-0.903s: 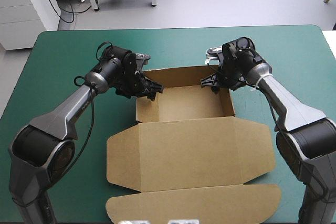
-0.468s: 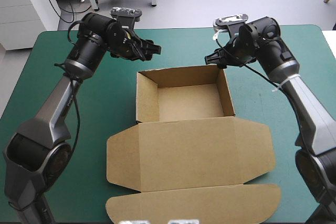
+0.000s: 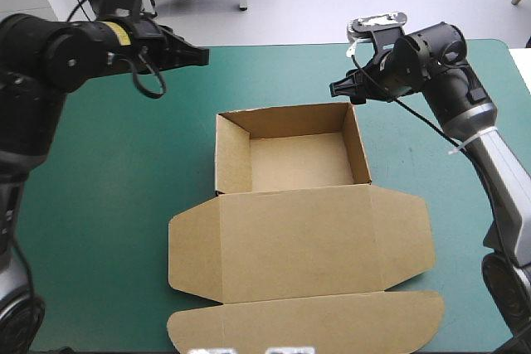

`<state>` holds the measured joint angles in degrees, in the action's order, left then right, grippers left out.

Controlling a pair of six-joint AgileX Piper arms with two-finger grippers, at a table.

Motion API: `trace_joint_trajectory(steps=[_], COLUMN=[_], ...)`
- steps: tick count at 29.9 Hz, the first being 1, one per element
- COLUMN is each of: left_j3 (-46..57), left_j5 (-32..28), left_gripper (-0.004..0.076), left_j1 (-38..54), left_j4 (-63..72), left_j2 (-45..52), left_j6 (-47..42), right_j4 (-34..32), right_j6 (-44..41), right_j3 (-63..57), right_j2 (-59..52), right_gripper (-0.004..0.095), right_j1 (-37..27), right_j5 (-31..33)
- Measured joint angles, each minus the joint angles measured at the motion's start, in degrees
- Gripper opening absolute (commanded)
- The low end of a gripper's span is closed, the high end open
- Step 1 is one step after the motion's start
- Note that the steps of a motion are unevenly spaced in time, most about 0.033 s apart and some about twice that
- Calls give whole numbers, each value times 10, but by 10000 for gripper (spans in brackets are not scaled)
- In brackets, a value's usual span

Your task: Fold the box

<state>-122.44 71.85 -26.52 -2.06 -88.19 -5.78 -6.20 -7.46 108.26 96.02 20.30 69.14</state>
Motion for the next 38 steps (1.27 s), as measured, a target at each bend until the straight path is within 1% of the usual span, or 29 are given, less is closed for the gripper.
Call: trace_joint_trajectory(steps=[3, 6, 10, 13, 15, 22, 28, 30, 31, 33, 35, 36, 37, 38], left_j3=[29, 85, 193, 286, 343, 549, 705, 754, 771, 812, 843, 855, 863, 873], left_j5=[0, 0, 0, -1, -9, -52, -65, -67, -69, -73, -78, -81, -85, -89], left_gripper=[-8, -8, -8, -8, -8, -8, -8, -8, -8, -8, -8, -8, -8, -8], left_j1=[0, 0, 0, 0, 0, 0, 0, 0, 0, 0, 0, 0, 0, 0], left_j4=[-2, -2, -7, -11, -11, -7, -6, -3, -2, 0, 0, 0, 0, 0], left_j2=[54, 108, 184, 246, 284, 429, 525, 555, 566, 592, 615, 625, 632, 642], left_j6=[10, 20, 33, 44, 51, 58, 63, 67, 68, 69, 70, 70, 70, 70], right_j4=[-1, 1, 5, 24, 35, 37, 36, 36, 36, 37, 37, 37, 37, 36], right_j6=[-4, -5, -10, -10, -9, -9, -9, -9, -9, -9, -9, -9, -9, -9], right_j3=[-20, -52, -88, -96, -96, -96, -96, -96, -96, -96, -96, -96, -96, -96], right_j2=[0, 0, 9, 26, 39, 90, 132, 143, 146, 152, 154, 154, 154, 154], right_gripper=[574, 574, 574, 574, 574, 574, 565, 501, 440, 287, 96, 18, -21, -16], right_j1=[-1, -7, -13, -14, -14, -14, -14, -14, -14, -14, -14, -14, -14, -14], right_j5=[-1, -1, -1, -1, -3, -9, -12, -13, -14, -17, -19, -20, -22, -22])
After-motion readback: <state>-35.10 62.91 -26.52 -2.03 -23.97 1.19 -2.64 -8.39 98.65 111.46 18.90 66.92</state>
